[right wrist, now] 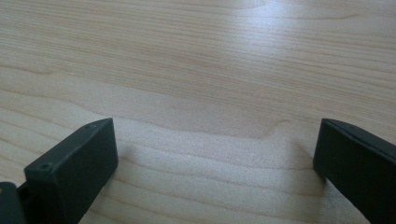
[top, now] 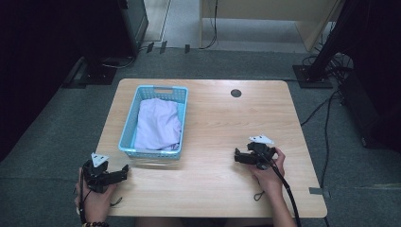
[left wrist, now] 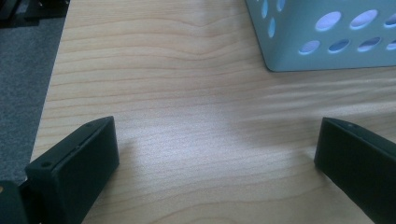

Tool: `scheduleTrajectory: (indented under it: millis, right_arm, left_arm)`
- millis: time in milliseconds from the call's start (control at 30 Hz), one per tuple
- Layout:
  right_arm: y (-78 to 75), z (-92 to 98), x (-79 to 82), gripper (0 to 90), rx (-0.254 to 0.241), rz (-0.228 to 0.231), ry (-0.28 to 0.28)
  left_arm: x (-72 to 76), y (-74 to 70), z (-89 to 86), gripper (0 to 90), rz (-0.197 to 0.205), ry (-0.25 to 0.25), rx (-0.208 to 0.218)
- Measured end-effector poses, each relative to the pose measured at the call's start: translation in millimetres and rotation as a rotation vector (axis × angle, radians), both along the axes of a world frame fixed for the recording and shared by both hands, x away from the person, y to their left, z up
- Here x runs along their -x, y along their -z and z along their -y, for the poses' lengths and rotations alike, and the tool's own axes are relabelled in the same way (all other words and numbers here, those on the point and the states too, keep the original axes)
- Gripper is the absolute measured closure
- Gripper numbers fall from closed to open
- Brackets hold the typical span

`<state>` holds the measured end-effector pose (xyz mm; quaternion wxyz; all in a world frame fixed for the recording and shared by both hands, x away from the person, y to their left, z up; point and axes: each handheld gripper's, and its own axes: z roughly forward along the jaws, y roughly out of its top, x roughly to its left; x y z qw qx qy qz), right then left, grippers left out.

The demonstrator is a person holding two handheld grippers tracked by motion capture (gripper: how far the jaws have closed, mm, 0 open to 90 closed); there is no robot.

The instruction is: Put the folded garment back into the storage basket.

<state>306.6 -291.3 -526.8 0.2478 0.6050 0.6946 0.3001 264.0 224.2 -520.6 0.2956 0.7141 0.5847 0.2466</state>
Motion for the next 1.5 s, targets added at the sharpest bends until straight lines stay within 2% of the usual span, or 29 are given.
scheduleTrajectory:
  millis: [1500]
  right_arm:
    - [0.4,31.0,28.5,0.0,-0.003,-0.001,0.056]
  left_arm:
    - [0.0,0.0,-0.1,0.0,0.0,0.0,-0.001]
